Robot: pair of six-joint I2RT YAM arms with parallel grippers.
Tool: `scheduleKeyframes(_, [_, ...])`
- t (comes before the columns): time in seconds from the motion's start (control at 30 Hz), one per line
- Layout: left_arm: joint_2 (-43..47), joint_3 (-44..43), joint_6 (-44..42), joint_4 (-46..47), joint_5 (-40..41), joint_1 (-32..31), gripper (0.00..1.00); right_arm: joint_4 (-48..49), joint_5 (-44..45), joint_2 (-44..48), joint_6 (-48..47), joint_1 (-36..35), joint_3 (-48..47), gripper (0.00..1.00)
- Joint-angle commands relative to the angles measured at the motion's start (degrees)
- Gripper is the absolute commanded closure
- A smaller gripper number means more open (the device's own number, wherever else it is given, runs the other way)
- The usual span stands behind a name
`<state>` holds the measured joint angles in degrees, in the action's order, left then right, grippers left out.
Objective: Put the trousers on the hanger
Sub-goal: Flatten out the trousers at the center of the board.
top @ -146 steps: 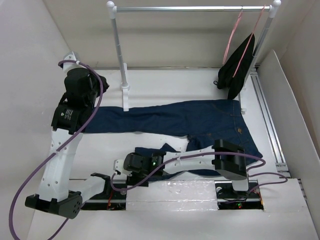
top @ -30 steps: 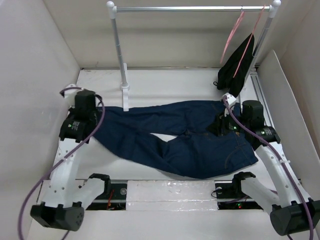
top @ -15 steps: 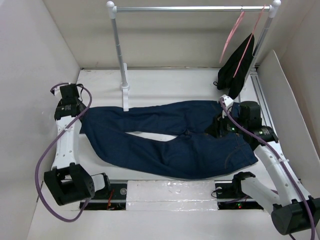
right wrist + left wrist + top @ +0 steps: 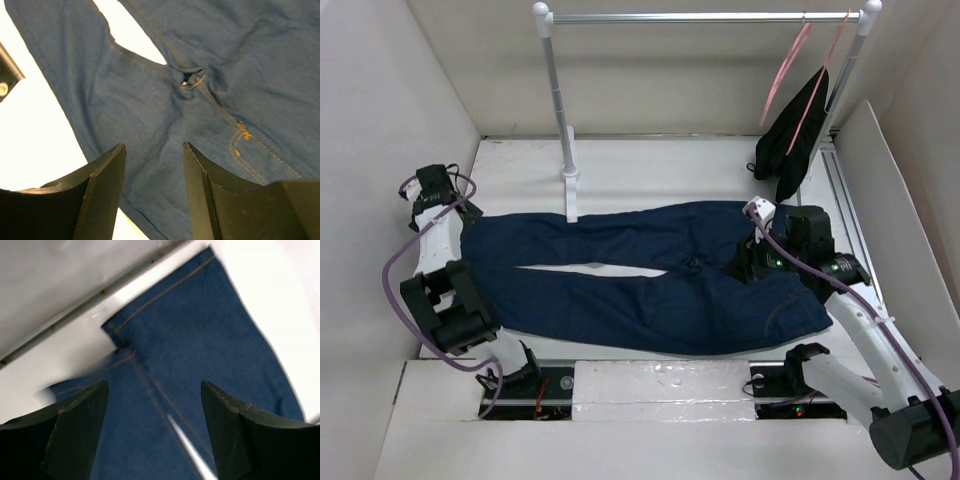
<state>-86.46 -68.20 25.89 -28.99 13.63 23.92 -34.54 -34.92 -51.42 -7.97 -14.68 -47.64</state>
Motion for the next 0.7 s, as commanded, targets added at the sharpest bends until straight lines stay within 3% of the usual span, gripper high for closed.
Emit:
scheduleKeyframes(0.0, [-1.52, -6.41, 0.65, 0.7, -2.03, 1.04, 0.29, 1.5, -0.42, 0.97, -0.91, -2.01, 0.26, 0.45])
scheduleKeyframes(0.1, [-1.0, -5.54, 1.88, -1.24, 0.34, 1.04, 0.37, 0.53, 0.37, 2.2, -1.61, -3.86, 0.44, 0.46])
scheduleKeyframes(0.17, [1.72, -0.9, 3.37, -0.98, 1.66, 1.04, 0.4, -0.26, 0.81, 3.6, -2.05, -4.75, 1.05, 0.54])
scheduleKeyframes(0.2, [2.6, 0.69, 3.9, -1.06, 1.84, 1.73, 0.46, -0.35, 0.9, 4.04, -2.23, -5.53, 1.4, 0.7])
scheduleKeyframes(0.27, [5.5, 6.31, 6.53, -1.94, 1.32, 3.22, 0.51, -0.96, 1.16, 5.18, -2.75, -6.15, 2.02, 0.84])
scheduleKeyframes(0.3, [6.55, 8.33, 7.41, -2.29, 0.62, 4.37, 0.57, -1.22, 1.08, 5.45, -3.02, -6.15, 2.54, 0.99])
scheduleKeyframes(0.43, [13.04, 18.69, 10.14, -4.48, -3.52, 13.5, 0.61, -2.19, 0.73, 6.86, -3.72, -6.77, 3.08, 1.0])
scheduleKeyframes(0.47, [14.11, 19.85, 11.8, -4.93, -2.91, 15.26, 0.61, -2.11, 0.81, 7.21, -3.72, -7.29, 3.16, 0.97])
scheduleKeyframes(0.5, [17.34, 21.95, 11.29, -4.67, -5.6, 20.41, 0.6, -1.76, 0.99, 7.82, -3.72, -7.3, 2.99, 0.85])
scheduleKeyframes(0.67, [16.77, 21.63, 12.78, -5.37, -3.61, 20.46, 0.58, -2.28, 1.34, 8.09, -4.6, -8.35, 2.2, 0.73])
